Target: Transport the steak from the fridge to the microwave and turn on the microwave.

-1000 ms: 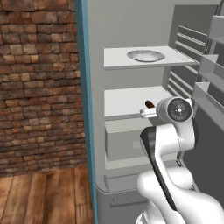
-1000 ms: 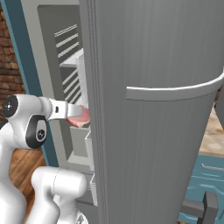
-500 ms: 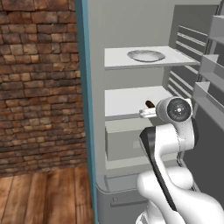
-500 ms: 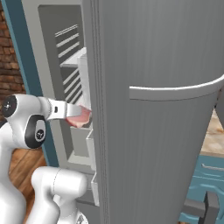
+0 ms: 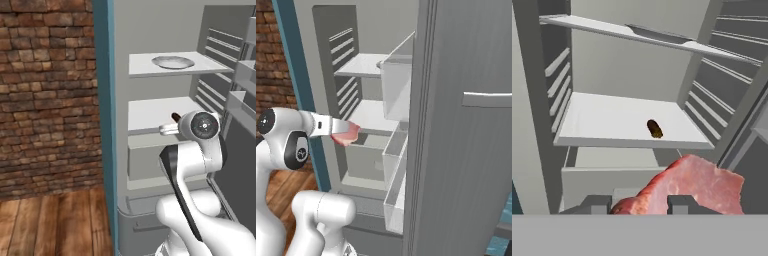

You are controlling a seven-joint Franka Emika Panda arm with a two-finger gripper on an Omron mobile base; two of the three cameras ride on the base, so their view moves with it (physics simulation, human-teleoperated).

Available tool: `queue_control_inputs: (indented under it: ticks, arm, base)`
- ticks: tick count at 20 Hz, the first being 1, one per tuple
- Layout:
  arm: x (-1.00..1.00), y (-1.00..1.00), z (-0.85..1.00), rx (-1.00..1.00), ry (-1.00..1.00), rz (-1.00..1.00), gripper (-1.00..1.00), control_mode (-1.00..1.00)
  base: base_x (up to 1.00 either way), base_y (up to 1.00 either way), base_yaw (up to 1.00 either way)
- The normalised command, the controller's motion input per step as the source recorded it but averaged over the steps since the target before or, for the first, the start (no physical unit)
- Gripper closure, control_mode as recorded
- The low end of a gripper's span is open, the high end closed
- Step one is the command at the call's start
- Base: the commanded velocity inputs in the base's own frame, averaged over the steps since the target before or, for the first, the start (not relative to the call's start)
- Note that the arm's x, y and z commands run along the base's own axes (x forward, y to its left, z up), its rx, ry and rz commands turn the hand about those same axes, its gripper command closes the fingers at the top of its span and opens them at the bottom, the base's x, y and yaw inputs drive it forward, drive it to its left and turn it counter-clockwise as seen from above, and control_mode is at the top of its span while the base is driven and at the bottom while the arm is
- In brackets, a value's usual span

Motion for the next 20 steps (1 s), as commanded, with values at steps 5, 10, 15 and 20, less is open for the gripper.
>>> queue_control_inputs:
  ticks: [5,10,15,20]
  arm:
    - [0.00,0.00,0.00,0.00,0.00,0.00,1.00,1.00]
    - [0.00,0.00,0.00,0.00,0.00,0.00,1.00,1.00]
    - [0.00,0.00,0.00,0.00,0.00,0.00,1.00,1.00]
    - [0.00,0.00,0.00,0.00,0.00,0.00,1.00,1.00]
  base:
    - [-0.25,0.34,-0.06]
    - [-0.25,0.35,-0.14]
    - [-0.24,0.31,-0.22]
    - [-0.21,0.17,-0.30]
